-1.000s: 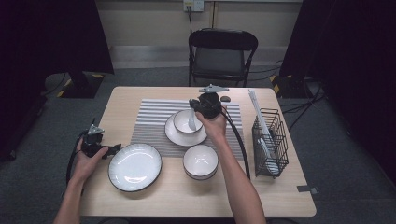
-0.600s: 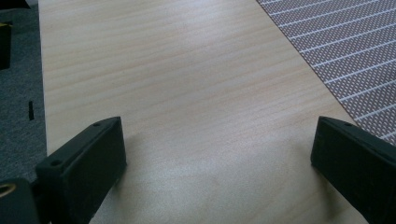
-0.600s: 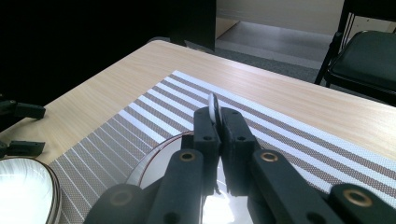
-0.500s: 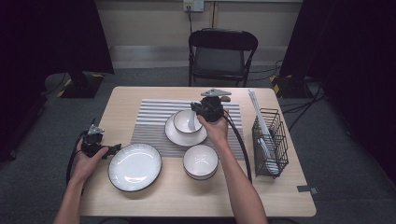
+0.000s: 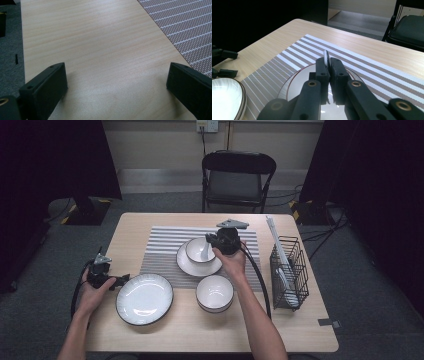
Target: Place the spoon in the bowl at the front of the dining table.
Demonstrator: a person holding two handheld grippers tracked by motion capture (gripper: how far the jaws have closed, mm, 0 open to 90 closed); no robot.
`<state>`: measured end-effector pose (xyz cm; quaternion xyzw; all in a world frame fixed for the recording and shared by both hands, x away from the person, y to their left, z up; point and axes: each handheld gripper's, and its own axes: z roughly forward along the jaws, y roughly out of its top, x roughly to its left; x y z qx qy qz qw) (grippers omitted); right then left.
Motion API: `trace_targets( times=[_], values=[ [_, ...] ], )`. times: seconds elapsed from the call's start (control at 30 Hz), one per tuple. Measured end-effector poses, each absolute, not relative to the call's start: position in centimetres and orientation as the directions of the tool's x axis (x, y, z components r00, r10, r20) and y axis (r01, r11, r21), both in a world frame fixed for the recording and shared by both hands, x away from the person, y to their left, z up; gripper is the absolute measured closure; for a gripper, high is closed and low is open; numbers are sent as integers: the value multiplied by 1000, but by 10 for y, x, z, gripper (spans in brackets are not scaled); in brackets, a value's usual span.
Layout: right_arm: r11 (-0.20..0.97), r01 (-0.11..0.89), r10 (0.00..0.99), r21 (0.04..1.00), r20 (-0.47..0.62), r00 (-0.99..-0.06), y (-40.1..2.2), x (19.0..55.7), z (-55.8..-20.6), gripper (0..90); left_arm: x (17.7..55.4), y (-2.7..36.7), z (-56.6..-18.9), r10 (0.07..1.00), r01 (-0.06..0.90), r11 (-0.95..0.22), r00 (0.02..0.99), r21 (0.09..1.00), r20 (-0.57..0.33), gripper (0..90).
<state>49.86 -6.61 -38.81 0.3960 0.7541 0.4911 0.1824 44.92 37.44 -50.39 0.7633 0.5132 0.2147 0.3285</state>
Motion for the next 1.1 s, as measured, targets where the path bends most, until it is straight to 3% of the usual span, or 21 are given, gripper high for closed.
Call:
trace_targets(
  times=[1.1],
  values=[
    [198, 404, 753, 893, 125, -646, -69, 474, -400, 808, 449, 374, -504, 924, 643, -257, 381, 722, -10, 27]
  ],
)
